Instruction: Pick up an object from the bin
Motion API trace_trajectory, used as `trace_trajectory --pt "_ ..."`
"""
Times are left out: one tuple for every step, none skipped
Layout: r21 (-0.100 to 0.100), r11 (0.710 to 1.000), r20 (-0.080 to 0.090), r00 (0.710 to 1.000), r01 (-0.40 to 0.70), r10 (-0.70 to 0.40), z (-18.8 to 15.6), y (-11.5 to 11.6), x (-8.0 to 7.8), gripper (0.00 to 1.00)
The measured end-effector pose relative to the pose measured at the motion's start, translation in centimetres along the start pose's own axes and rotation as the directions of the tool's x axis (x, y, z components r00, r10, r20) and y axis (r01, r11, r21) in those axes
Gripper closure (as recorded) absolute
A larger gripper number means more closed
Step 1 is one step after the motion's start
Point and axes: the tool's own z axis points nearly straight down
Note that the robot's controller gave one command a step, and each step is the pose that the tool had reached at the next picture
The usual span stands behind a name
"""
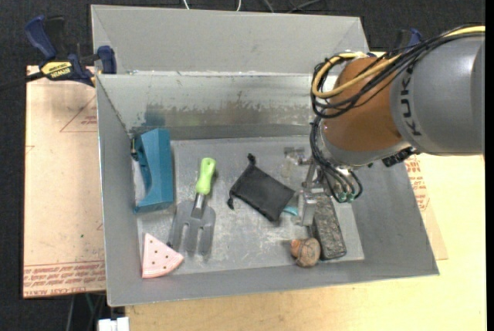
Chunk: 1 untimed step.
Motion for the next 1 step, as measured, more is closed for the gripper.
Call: trace_trajectory --pt "0.002 0.986 0.004 0.986 0.168 -0.168 2.66 -1.53 -0.10 0.00"
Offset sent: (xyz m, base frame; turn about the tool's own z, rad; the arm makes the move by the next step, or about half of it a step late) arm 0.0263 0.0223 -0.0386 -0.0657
